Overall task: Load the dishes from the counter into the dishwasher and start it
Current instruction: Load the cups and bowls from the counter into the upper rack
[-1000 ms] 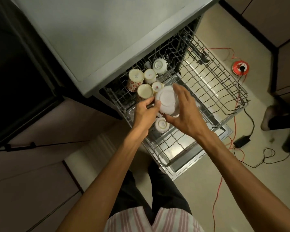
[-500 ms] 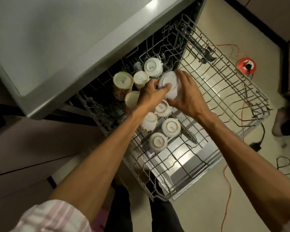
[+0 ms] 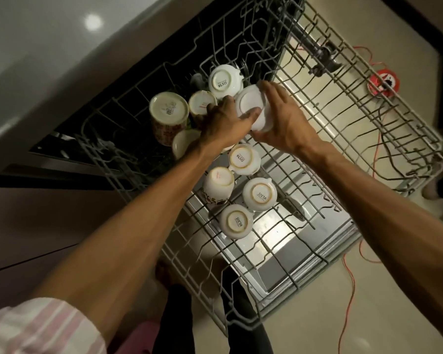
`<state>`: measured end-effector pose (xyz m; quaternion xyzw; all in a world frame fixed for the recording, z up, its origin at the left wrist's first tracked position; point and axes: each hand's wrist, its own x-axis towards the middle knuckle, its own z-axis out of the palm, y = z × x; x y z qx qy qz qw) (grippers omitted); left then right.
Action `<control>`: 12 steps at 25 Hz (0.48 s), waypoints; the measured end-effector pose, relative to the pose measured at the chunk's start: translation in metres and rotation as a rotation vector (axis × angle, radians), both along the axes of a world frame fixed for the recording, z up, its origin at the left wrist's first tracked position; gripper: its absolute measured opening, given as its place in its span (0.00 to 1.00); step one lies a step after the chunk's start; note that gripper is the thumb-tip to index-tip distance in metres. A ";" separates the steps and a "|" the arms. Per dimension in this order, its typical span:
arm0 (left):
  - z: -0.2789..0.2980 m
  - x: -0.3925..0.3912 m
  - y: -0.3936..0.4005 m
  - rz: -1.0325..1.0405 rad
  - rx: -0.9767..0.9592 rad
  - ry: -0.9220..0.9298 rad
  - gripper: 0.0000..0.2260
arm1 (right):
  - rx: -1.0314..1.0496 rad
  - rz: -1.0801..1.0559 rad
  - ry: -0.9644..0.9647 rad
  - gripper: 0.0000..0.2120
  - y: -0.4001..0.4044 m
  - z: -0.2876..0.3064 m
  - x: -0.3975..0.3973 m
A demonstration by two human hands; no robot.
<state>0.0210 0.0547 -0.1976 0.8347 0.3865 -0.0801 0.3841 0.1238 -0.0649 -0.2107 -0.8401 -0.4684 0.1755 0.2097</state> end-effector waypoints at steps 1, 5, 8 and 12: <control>0.000 0.001 -0.002 -0.010 0.015 0.018 0.30 | -0.009 0.001 0.001 0.51 0.001 -0.002 0.000; -0.005 0.005 -0.009 -0.019 0.057 0.023 0.31 | -0.026 0.015 -0.003 0.51 0.004 -0.008 0.001; -0.009 0.008 -0.018 -0.006 0.075 0.080 0.36 | -0.043 0.036 -0.017 0.52 0.005 -0.012 -0.001; -0.010 0.011 -0.022 0.003 0.183 0.141 0.41 | -0.027 0.019 -0.019 0.49 0.008 -0.014 -0.002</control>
